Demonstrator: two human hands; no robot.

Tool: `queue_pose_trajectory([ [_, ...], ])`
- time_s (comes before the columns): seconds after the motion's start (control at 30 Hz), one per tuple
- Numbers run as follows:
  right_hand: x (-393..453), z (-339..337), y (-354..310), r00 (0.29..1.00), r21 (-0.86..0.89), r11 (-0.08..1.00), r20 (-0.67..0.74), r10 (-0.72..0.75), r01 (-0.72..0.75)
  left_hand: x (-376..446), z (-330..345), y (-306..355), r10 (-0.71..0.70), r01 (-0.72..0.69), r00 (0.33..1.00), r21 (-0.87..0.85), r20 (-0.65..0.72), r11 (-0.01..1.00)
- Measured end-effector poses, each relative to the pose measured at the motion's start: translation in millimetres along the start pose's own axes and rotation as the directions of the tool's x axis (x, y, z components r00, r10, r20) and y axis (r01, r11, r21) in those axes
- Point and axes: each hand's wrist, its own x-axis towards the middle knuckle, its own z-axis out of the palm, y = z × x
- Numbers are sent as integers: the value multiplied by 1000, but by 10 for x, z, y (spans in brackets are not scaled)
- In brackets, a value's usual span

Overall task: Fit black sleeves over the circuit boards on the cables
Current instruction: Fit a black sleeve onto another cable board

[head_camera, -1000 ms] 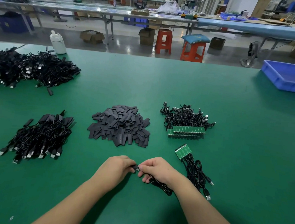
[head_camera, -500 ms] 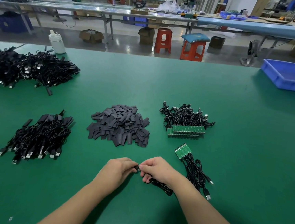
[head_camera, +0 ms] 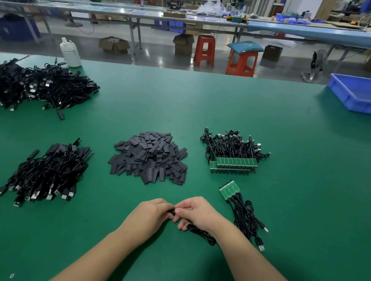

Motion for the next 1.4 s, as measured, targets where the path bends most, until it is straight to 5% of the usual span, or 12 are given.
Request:
queue_pose_trajectory([
  [0.83, -24, -6, 28, 998, -116, 992, 22, -54, 56, 148, -36, 110, -74, -79, 939, 423, 335, 903],
  [1.0, -100, 38, -40, 998, -76, 996, 38, -45, 48, 166, -56, 66, -103, 98, 991, 58, 82, 993],
  [1.17, -181, 17, -120, 996, 0, 999, 76, -51, 51, 151, -66, 108, -204, 182, 978, -276, -53, 944],
  [1.3, -205, 36, -160, 996, 118, 989, 15, -91, 88, 126, -72, 173, -387, 238, 916, -632, -107, 737],
  [1.4, -213, 43, -231, 993, 285, 951, -54, -109, 120, 74, -46, 244, -438, 309, 893, -845, 100, 436],
])
